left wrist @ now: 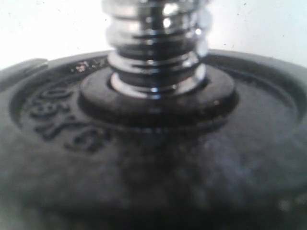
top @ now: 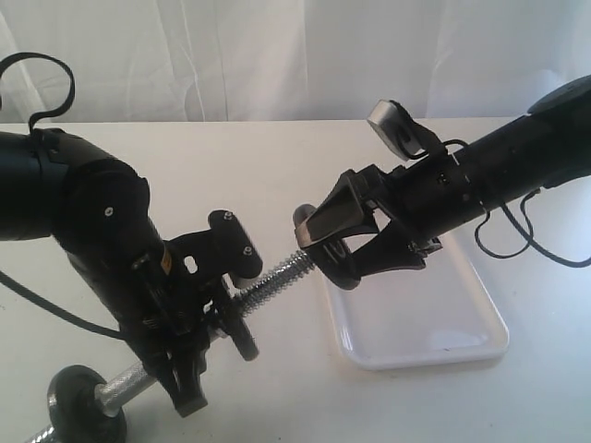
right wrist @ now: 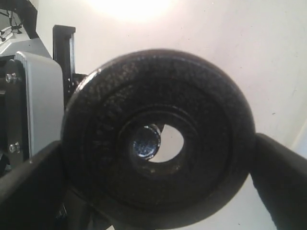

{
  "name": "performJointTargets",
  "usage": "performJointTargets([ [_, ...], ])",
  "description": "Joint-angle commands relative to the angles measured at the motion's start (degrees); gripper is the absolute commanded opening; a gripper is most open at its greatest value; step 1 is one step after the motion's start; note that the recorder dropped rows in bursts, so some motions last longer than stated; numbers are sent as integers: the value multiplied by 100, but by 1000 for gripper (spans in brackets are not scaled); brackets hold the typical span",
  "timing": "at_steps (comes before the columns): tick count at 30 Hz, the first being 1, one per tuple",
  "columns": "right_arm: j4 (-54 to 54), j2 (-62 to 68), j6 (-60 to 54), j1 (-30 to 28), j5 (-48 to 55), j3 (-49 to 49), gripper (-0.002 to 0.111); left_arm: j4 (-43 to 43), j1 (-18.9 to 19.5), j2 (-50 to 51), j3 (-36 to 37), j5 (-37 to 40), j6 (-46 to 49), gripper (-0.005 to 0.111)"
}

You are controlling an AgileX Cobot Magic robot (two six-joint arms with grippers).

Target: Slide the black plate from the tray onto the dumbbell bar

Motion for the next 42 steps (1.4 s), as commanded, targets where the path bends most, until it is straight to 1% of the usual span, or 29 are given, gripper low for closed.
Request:
performJointTargets([
  [1,418,-25,-109,145,198,24,0,-142,-7,-301,-152,-36,8,0],
  [9,405,-25,-109,497,198,24,0,-159,-7,-301,-152,-46,8,0],
  [17,428,-25,-109,500,198,24,0,-229,-7,-301,-152,-146,-67,0],
  [19,553,-25,-120,500,198,24,0,-229,-7,-301,-152,-244,-335,0],
  [22,1050,-25,-415,500,198,24,0,-287,-7,-301,-152,-475,-891,0],
  [25,1663,-25,-837,500,198,188,0,-506,-7,-301,-152,-591,-939,0],
  [29,2117,-25,-1163,500,198,411,0,-825,-7,-301,-152,-664,-939,0],
  [42,2347,-25,-1441,500,198,426,0,-1226,-7,-291,-139,-716,-1112,0],
])
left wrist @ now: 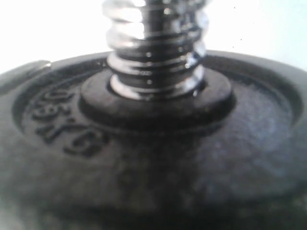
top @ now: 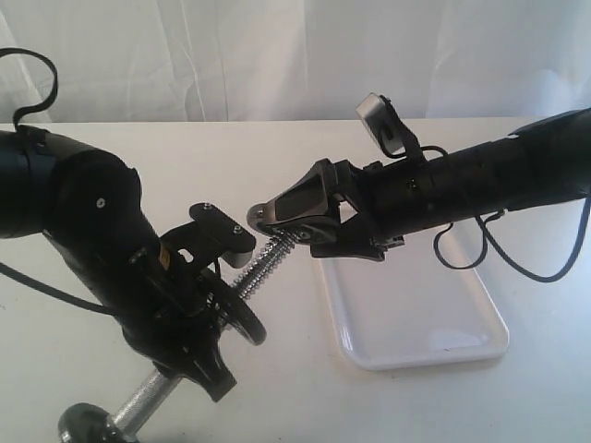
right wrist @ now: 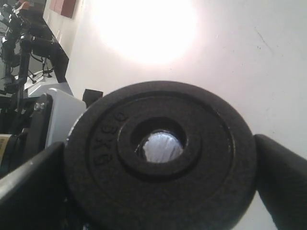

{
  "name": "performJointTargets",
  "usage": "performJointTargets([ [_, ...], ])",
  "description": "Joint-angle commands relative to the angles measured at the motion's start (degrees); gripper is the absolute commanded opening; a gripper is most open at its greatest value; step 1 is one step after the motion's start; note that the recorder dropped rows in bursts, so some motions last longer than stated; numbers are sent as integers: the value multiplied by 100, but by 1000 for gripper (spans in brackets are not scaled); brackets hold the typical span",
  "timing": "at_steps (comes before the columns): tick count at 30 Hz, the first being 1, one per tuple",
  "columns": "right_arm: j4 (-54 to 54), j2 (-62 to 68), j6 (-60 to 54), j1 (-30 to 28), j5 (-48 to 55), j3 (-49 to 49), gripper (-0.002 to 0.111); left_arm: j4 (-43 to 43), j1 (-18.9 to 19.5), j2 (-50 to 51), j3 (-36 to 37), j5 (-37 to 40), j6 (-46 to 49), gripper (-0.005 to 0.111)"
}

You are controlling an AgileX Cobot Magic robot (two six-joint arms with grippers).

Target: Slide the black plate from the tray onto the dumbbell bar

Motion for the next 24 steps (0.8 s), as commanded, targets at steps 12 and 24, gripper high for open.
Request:
performJointTargets([
  [12,807,-99,-375,92,893,-25,0,-962,-54,-222,-202,-649,-13,0],
  [24,1016,-99,-678,92,893,-34,0,-1190,-54,-222,-202,-624,-13,0],
])
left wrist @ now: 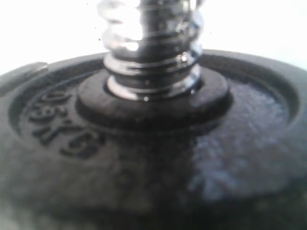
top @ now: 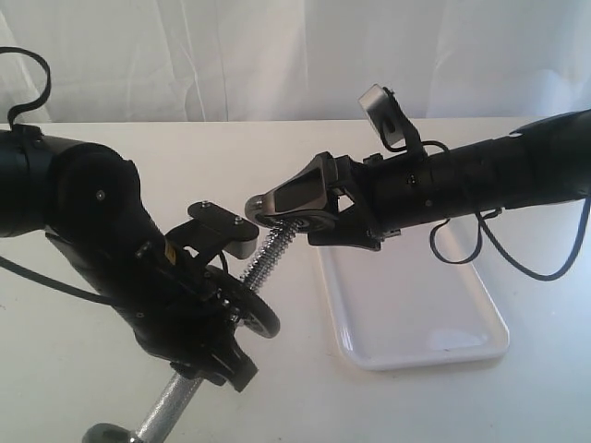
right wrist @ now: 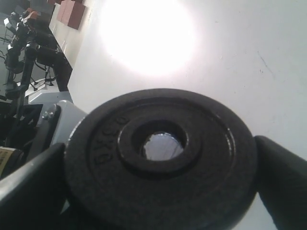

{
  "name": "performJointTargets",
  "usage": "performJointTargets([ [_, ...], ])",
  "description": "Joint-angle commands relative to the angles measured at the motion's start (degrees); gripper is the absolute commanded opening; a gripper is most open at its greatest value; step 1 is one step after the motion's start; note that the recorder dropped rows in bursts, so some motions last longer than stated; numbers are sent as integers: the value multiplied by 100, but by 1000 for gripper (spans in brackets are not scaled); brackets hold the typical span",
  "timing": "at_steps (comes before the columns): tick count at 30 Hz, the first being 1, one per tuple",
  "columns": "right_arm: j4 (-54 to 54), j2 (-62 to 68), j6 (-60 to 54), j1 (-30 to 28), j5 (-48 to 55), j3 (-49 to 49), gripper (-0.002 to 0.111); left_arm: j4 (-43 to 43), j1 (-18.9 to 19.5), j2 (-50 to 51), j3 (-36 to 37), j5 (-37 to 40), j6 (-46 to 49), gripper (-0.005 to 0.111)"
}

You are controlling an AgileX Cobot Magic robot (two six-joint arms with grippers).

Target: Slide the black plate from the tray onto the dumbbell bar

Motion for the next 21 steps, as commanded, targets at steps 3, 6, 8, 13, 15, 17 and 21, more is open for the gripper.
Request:
performJointTargets([
  [3,710,-99,-213,92,961,-69,0,-521,-58,-220,-202,-505,185,0],
  [6,746,-110,-306,82,961,-70,0,-521,-58,-220,-202,-505,219,0],
  [8,756,-122,-333,38,961,-70,0,-521,-58,-220,-202,-505,273,0],
  [13,839,-122,-401,-188,961,-70,0,-521,-58,-220,-202,-505,273,0],
  [15,837,-122,-401,-225,961,-70,0,-521,-58,-220,-202,-505,320,0],
  [17,854,-122,-401,-228,961,-70,0,-521,-58,-220,-202,-493,352,0],
  [21,894,-122,-425,-239,961,-70,0,-521,-58,-220,-202,-493,363,0],
])
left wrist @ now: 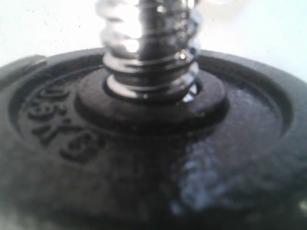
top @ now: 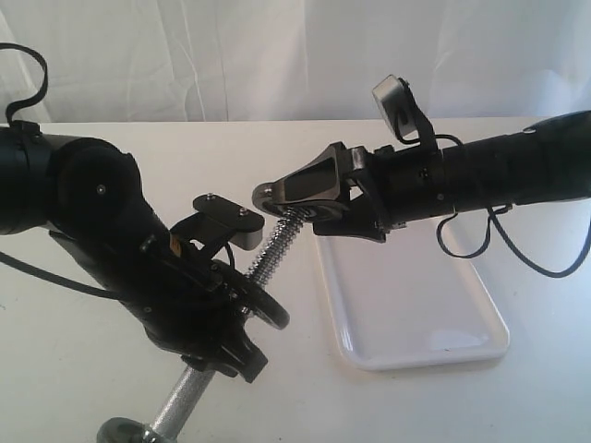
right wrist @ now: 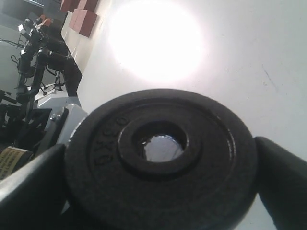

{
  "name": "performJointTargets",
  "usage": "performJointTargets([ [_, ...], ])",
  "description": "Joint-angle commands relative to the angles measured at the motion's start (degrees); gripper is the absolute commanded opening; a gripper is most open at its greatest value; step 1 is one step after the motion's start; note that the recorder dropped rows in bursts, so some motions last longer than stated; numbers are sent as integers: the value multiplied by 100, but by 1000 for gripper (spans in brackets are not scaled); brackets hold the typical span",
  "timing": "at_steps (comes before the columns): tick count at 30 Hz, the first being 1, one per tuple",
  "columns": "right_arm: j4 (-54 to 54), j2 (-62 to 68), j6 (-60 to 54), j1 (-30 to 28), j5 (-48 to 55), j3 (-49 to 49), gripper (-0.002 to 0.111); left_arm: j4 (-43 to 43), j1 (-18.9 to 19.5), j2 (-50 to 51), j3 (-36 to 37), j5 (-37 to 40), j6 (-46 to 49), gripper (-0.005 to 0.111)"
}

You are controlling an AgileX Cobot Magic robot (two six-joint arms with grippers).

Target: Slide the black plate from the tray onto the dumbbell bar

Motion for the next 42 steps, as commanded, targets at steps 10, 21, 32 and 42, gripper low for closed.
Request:
performJointTargets([
  [10,750,-122,-465,0,702,-70,0,-286,-58,-210,-170,-304,230,0],
  [21,1156,-122,-973,0,702,40,0,-404,-46,-210,-170,-697,165,0],
  [32,1215,-122,-981,-53,702,111,0,-413,-47,-210,-170,-983,56,0],
  [42,1217,-122,-850,-489,702,111,0,-398,-47,-210,-170,-962,56,0],
])
